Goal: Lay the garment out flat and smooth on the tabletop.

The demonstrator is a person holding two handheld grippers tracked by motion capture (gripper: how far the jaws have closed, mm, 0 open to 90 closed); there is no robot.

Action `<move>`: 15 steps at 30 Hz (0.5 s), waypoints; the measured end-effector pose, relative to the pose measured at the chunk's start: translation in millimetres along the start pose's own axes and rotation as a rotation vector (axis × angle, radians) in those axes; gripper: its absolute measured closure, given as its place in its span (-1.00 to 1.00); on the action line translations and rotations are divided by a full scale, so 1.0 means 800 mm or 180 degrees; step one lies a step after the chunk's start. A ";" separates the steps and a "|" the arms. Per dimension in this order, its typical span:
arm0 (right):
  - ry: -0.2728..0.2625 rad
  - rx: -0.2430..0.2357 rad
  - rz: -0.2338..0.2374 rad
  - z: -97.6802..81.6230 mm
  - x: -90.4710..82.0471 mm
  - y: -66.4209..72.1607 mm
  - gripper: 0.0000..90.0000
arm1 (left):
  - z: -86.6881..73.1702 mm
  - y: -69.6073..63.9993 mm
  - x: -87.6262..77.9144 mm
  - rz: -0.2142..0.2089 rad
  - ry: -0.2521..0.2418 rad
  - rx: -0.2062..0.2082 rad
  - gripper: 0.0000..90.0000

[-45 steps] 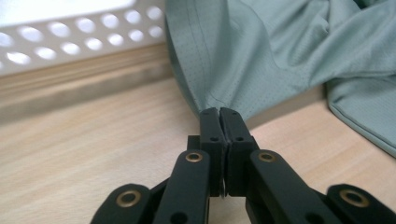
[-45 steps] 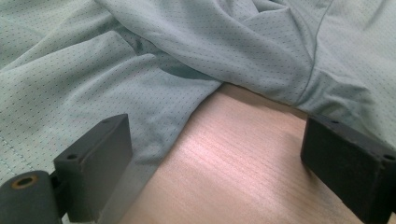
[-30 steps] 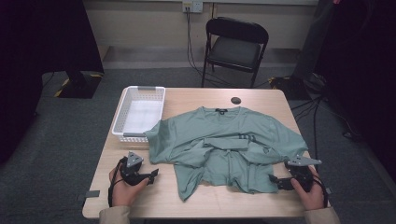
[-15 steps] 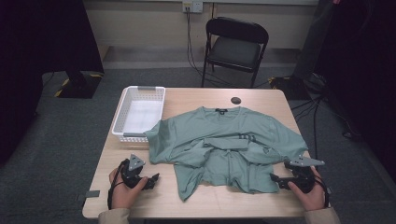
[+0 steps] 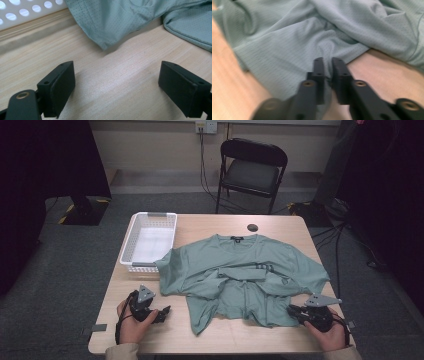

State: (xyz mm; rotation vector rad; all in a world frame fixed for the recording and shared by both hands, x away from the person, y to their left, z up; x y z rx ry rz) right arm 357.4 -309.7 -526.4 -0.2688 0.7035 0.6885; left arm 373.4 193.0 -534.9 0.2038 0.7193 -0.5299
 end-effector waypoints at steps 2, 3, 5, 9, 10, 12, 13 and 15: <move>0.0040 -0.0024 0.0057 -0.005 -0.007 0.004 0.95 | 0.000 0.000 0.000 -0.0002 0.0001 0.0002 -0.70; 0.0053 -0.0017 0.0094 -0.009 -0.011 0.006 0.95 | 0.000 0.000 0.000 -0.0003 0.0001 0.0001 -0.70; 0.0055 -0.0018 0.0160 -0.018 -0.022 0.010 0.95 | 0.000 0.000 0.000 -0.0004 0.0000 0.0003 -0.70; 0.0035 0.0007 0.0303 -0.037 -0.044 0.018 0.95 | 0.000 0.000 0.000 -0.0004 0.0000 0.0004 -0.70; 0.0053 -0.0013 0.0361 -0.044 -0.052 0.022 0.95 | 0.000 0.000 0.000 -0.0003 0.0001 0.0006 -0.70; 0.0030 -0.0021 0.0356 -0.046 -0.057 0.024 0.85 | 0.000 0.000 0.000 -0.0003 0.0001 0.0006 -0.70; 0.0030 -0.0021 0.0356 -0.046 -0.057 0.024 0.85 | 0.000 0.000 0.000 -0.0003 0.0001 0.0006 -0.70; -0.0100 0.0023 0.0217 -0.040 -0.059 0.019 0.44 | 0.000 0.000 0.000 -0.0001 0.0001 0.0005 -0.70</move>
Point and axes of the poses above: each handheld gripper's, and its own axes: x roughly forward along the jaws, z roughly out of its top, y roughly to its left, the point moved 5 cm from there along x, roughly forward along the jaws
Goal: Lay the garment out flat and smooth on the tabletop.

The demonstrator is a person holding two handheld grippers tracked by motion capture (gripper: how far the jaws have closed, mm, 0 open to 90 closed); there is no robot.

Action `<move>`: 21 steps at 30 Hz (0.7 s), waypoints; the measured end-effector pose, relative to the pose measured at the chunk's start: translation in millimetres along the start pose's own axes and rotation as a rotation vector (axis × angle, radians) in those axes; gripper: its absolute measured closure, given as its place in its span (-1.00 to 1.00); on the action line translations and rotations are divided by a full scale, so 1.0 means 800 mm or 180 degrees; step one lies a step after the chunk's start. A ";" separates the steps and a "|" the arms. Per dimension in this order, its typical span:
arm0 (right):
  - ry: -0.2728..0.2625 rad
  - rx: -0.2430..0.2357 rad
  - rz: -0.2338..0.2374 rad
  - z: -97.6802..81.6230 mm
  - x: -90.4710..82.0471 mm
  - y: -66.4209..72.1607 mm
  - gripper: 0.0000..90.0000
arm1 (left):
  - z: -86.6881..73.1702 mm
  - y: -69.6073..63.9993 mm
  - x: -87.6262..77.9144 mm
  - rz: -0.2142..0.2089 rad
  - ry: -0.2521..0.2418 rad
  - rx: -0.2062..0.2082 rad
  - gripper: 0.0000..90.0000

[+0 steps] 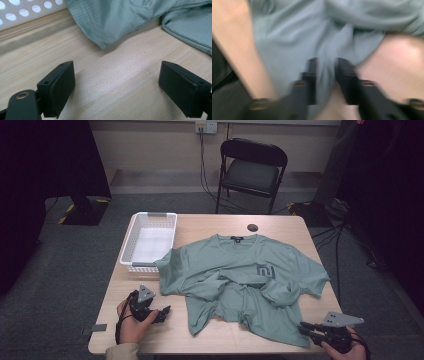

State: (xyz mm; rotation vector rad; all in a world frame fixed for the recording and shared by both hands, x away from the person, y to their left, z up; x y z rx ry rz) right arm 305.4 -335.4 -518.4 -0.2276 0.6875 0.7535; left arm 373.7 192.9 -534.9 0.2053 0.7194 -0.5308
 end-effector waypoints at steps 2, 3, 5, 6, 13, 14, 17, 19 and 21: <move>-0.0115 -0.0066 -0.0085 0.014 0.008 -0.006 0.35 | 0.000 0.000 0.000 0.0000 0.0000 0.0001 -0.70; -0.0115 -0.0066 -0.0085 0.014 0.008 -0.006 0.35 | 0.000 0.000 0.000 0.0000 0.0000 0.0001 -0.70; -0.0027 -0.0093 -0.0189 0.023 0.028 -0.013 0.30 | 0.000 0.000 0.000 0.0001 0.0000 -0.0003 -0.70; -0.0027 -0.0093 -0.0189 0.023 0.028 -0.013 0.30 | 0.000 0.000 0.000 0.0001 0.0000 -0.0003 -0.70; 0.0086 -0.0098 -0.0134 0.022 0.040 -0.013 0.78 | 0.000 0.000 0.000 0.0000 0.0000 -0.0003 -0.70; 0.0088 -0.0087 -0.0116 0.020 0.038 -0.011 0.82 | 0.000 0.000 0.000 0.0000 0.0000 -0.0003 -0.70; 0.0079 -0.0047 -0.0001 0.006 0.023 -0.002 0.93 | 0.000 0.000 0.000 0.0000 -0.0001 -0.0003 -0.70; 0.0088 -0.0065 0.0028 0.002 0.019 0.002 0.94 | 0.000 0.000 0.000 0.0000 -0.0001 -0.0004 -0.70; 0.0111 -0.0093 0.0107 -0.006 0.010 0.011 0.95 | 0.000 0.000 0.000 0.0000 -0.0001 -0.0003 -0.70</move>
Point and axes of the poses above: each handheld gripper's, and its own axes: x roughly forward along the jaws, z roughly out of its top, y roughly to its left, the point moved 5 cm from there along x, roughly forward along the jaws
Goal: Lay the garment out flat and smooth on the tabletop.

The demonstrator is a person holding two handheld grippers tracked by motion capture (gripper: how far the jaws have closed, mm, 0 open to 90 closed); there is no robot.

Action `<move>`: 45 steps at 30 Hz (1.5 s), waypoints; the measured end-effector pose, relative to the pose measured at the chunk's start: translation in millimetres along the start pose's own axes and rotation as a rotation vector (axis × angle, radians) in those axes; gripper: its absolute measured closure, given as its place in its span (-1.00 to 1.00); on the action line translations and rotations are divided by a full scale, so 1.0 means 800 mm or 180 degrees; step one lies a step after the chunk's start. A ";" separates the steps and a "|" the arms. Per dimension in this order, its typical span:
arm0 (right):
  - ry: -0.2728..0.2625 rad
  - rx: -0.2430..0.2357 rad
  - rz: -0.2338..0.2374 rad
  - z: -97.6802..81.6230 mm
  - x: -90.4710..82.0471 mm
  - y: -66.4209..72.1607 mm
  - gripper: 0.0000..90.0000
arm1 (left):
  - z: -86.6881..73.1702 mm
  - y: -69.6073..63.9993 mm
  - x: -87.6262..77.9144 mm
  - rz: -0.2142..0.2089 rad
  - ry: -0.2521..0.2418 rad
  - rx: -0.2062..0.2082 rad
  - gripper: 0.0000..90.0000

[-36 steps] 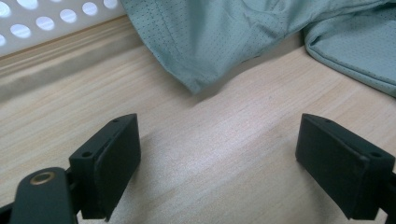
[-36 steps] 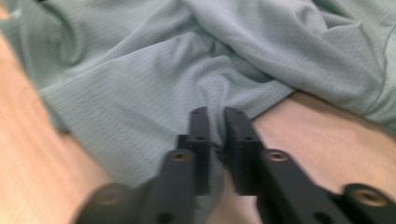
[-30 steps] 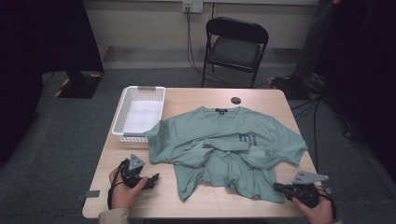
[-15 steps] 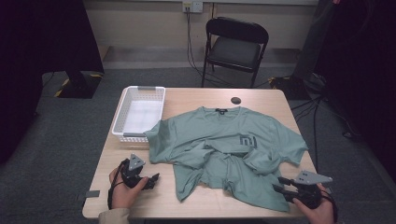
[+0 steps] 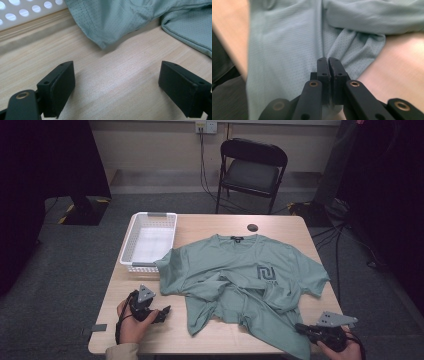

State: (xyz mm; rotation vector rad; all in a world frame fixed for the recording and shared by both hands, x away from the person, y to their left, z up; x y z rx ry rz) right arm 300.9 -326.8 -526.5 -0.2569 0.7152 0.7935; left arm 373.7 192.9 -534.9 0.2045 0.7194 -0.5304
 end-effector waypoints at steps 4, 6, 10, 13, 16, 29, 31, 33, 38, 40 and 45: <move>-0.0090 -0.0019 -0.0023 -0.004 -0.012 0.010 0.64 | 0.000 0.000 0.000 0.0000 0.0002 0.0006 -0.70; -0.0144 -0.0070 -0.0089 0.003 -0.012 0.008 0.50 | 0.000 0.000 0.000 0.0002 0.0003 0.0006 -0.70; -0.0246 -0.0131 -0.0216 0.026 0.000 -0.001 0.29 | 0.000 0.000 0.000 0.0004 0.0005 0.0005 -0.70; -0.0246 -0.0179 -0.0315 0.041 0.012 -0.007 0.21 | 0.000 0.000 0.000 0.0001 0.0003 0.0005 -0.70; -0.0199 -0.0275 -0.0359 0.057 0.029 -0.008 0.06 | 0.000 0.000 0.000 0.0000 0.0002 0.0005 -0.70; -0.0263 0.0012 -0.0126 0.091 0.045 -0.053 0.92 | 0.001 0.000 0.001 -0.0014 0.0001 0.0006 -0.70; -0.0286 0.0045 -0.0152 0.095 0.044 -0.060 0.91 | 0.001 0.000 0.001 -0.0013 0.0003 0.0008 -0.70; -0.0342 0.0158 -0.0188 0.102 0.042 -0.077 0.91 | 0.001 0.000 0.001 -0.0014 0.0001 0.0007 -0.70; -0.0332 0.0526 -0.0506 0.108 0.043 -0.138 0.65 | 0.001 0.000 0.001 -0.0016 0.0001 0.0008 -0.70; -0.0304 0.0557 -0.0581 0.102 0.043 -0.143 0.54 | 0.001 0.000 0.001 -0.0016 0.0002 0.0010 -0.70; -0.0383 0.0475 -0.0693 0.082 0.031 -0.124 0.33 | 0.001 0.000 0.001 -0.0011 0.0001 0.0012 -0.70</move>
Point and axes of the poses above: each handheld gripper's, and its own axes: x roughly forward along the jaws, z roughly out of its top, y roughly to its left, the point moved 5 cm from there along x, roughly forward along the jaws
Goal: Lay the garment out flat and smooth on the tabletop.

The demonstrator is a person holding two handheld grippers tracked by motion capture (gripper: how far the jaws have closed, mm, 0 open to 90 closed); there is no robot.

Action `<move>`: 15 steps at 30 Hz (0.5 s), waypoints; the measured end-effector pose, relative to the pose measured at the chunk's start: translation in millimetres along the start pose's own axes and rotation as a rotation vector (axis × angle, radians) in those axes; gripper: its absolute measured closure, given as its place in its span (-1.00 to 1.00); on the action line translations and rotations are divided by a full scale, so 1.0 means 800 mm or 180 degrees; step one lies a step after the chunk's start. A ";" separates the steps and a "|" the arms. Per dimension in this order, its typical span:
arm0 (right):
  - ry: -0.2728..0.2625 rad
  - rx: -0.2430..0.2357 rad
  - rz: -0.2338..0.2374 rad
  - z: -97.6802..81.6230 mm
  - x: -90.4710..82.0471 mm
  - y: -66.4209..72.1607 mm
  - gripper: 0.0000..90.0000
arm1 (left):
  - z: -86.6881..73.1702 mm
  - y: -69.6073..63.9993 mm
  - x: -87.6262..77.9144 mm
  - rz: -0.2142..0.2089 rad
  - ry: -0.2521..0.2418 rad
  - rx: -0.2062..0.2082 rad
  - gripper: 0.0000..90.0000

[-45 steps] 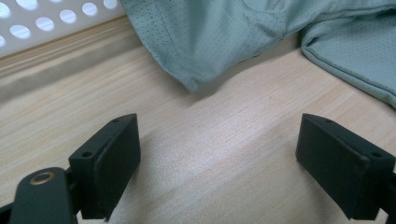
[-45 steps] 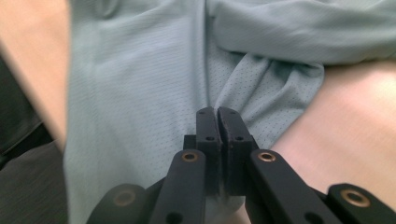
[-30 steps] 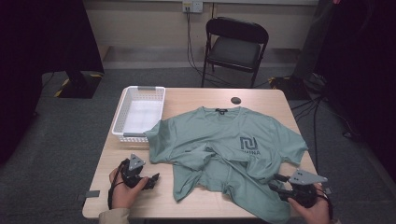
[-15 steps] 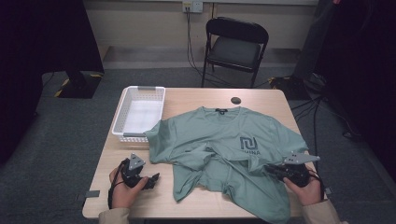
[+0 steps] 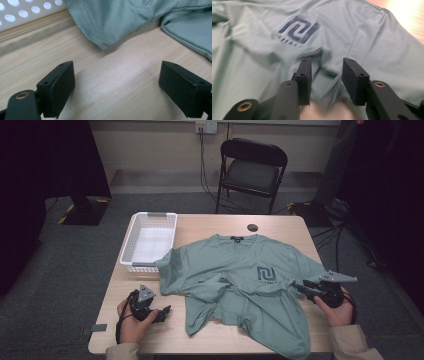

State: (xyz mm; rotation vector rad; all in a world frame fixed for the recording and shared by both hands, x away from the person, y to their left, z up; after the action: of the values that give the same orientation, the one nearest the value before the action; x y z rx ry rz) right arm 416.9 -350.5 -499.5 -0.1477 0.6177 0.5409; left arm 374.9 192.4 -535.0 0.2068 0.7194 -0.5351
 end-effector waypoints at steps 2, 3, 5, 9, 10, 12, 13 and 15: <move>-0.0008 -0.0043 0.0022 -0.005 -0.005 0.006 0.33 | 0.000 0.000 0.000 -0.0001 -0.0001 0.0000 -0.70; -0.0017 -0.0097 0.0034 -0.009 -0.010 0.013 0.33 | 0.000 0.000 0.000 -0.0001 0.0001 0.0000 -0.70; 0.0048 -0.0274 0.0129 -0.023 -0.018 0.037 0.36 | 0.000 0.000 0.000 -0.0001 0.0000 -0.0001 -0.70; 0.0255 -0.0533 -0.0007 -0.036 -0.011 0.054 0.60 | 0.000 0.000 0.000 0.0003 0.0003 0.0001 -0.70; 0.0268 -0.0490 0.0013 -0.037 -0.010 0.054 0.78 | 0.000 0.000 0.000 0.0003 0.0003 0.0001 -0.70; 0.0323 -0.0432 0.0059 -0.041 -0.008 0.053 0.96 | 0.000 0.000 0.000 0.0000 0.0002 0.0000 -0.70; 0.0323 -0.0432 0.0059 -0.041 -0.008 0.053 0.96 | 0.000 0.000 0.000 0.0000 0.0002 0.0000 -0.70; 0.0323 -0.0352 0.0146 -0.045 -0.010 0.054 0.98 | 0.000 0.000 0.000 -0.0003 -0.0001 -0.0004 -0.70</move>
State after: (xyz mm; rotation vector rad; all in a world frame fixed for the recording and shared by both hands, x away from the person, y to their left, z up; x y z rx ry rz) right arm 370.7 -327.6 -522.5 -0.2671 0.6915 0.6149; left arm 375.3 192.3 -535.0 0.2052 0.7196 -0.5355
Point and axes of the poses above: each handheld gripper's, and its own axes: x roughly forward along the jaws, z roughly out of its top, y roughly to its left, the point moved 5 cm from there along x, roughly forward along the jaws
